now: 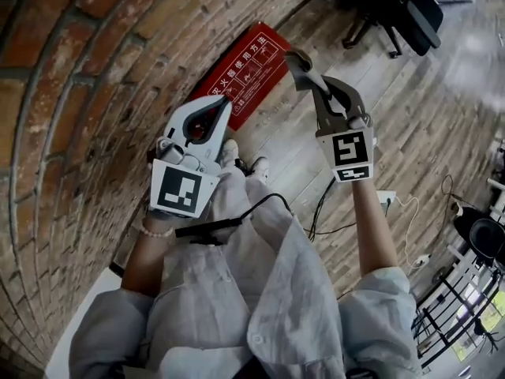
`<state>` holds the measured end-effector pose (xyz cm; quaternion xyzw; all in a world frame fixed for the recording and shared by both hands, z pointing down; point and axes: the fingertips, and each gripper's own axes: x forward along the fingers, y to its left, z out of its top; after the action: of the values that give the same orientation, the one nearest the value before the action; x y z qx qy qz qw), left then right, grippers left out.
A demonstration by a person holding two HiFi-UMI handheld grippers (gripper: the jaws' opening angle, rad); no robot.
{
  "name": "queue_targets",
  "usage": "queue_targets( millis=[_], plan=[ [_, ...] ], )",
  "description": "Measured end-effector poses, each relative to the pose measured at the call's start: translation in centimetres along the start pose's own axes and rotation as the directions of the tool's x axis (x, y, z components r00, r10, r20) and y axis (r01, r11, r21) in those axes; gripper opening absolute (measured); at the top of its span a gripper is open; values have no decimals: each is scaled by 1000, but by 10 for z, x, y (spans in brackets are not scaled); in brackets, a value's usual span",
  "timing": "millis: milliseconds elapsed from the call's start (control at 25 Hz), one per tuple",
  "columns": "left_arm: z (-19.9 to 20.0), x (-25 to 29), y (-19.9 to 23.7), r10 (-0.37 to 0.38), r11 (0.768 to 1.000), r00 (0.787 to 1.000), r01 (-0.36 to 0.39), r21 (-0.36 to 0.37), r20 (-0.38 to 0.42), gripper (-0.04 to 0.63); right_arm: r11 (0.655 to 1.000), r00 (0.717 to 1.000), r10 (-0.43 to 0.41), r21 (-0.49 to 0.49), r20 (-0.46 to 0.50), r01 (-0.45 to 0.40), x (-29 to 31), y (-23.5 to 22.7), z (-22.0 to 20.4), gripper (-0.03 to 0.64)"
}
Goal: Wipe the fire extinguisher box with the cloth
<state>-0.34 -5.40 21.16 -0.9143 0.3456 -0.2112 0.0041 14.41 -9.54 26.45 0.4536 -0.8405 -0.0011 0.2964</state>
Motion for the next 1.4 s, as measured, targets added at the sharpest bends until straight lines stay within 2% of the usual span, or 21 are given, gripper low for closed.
queue_targets(
  millis=[200, 600, 920, 1400],
  plan=[
    [37, -19, 6, 16, 1000, 999, -16, -7, 37, -2, 999, 997, -47, 4, 61, 47, -44, 1, 44, 20],
    [78, -42, 1, -22, 998, 996, 17, 53, 92, -2, 994, 985, -107, 44, 137, 101, -97, 21, 93, 20],
    [85, -47, -1, -48, 996, 994, 40, 82, 100, -2, 991, 981, -126, 57, 149, 118, -106, 38, 108, 20],
    [88, -44, -8, -73, 994, 992, 64, 87, 102, -2, 989, 980, -126, 98, 156, 112, -113, 56, 113, 20]
  ],
)
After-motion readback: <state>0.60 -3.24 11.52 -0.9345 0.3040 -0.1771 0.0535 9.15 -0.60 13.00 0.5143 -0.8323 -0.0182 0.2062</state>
